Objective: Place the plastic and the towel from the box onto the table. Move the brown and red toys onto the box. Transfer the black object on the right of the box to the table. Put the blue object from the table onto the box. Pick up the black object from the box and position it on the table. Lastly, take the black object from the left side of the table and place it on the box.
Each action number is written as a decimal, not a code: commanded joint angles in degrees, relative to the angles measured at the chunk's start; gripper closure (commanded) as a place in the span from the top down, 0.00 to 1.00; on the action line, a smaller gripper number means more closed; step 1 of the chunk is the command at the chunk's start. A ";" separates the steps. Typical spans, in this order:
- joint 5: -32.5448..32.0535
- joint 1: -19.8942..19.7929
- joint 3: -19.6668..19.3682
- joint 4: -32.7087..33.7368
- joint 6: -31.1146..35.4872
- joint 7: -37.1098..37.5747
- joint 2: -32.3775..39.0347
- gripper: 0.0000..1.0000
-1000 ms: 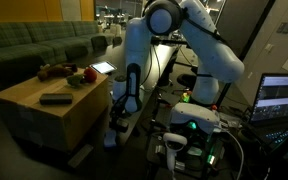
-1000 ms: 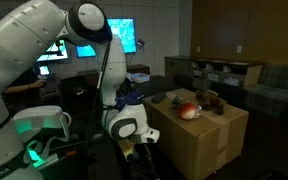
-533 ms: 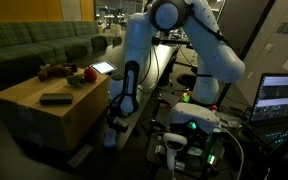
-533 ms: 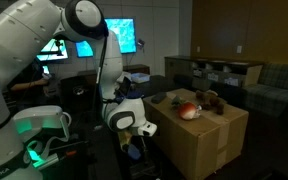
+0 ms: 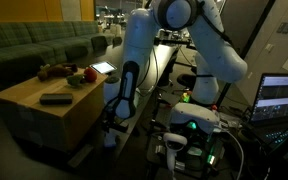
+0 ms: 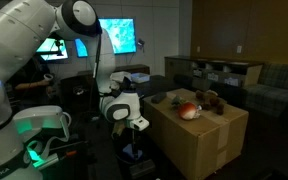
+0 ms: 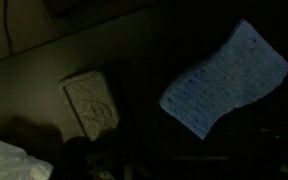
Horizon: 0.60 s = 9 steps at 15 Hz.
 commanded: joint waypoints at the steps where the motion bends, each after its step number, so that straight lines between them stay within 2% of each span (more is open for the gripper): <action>1: 2.51 2.03 0.37 1.80 -2.92 6.19 -0.25 1.00; 9: 2.17 2.01 2.82 5.38 -3.14 14.73 1.66 1.00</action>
